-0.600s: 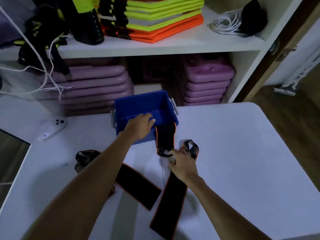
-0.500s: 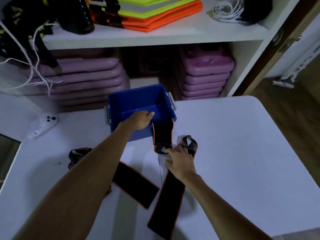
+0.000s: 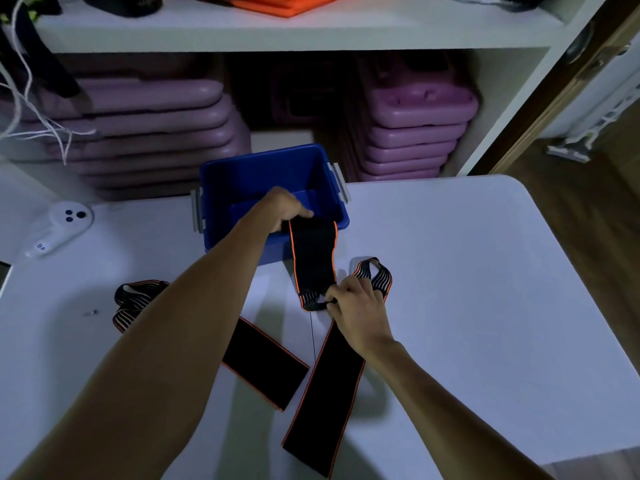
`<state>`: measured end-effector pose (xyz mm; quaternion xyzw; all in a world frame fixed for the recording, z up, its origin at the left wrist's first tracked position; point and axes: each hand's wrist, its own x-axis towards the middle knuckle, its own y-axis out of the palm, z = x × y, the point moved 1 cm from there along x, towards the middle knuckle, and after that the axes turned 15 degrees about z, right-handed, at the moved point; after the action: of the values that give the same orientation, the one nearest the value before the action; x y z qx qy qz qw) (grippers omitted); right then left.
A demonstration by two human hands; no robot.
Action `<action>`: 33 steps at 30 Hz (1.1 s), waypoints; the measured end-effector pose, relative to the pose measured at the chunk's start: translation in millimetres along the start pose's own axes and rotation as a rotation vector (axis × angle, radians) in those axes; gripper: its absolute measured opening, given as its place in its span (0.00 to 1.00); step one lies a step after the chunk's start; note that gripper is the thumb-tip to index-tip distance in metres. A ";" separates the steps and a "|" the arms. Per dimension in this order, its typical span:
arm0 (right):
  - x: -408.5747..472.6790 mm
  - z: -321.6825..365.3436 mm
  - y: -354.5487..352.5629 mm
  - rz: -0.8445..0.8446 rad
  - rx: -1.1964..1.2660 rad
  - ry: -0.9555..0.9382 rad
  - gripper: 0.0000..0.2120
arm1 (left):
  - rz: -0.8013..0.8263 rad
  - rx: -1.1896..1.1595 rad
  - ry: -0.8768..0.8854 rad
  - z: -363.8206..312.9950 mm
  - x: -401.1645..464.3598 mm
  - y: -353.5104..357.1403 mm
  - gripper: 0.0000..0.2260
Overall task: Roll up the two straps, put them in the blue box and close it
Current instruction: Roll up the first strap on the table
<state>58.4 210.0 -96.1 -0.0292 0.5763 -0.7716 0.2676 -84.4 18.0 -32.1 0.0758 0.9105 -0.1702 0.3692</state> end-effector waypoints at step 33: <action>-18.5 -116.7 -59.5 0.151 0.076 -0.200 0.22 | -0.648 0.514 0.195 261.5 -232.0 192.8 0.22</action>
<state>10.4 331.7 -76.4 -0.0523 0.5178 -0.7637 0.3820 301.6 98.9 -94.1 -0.1090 0.8458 -0.4911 0.1777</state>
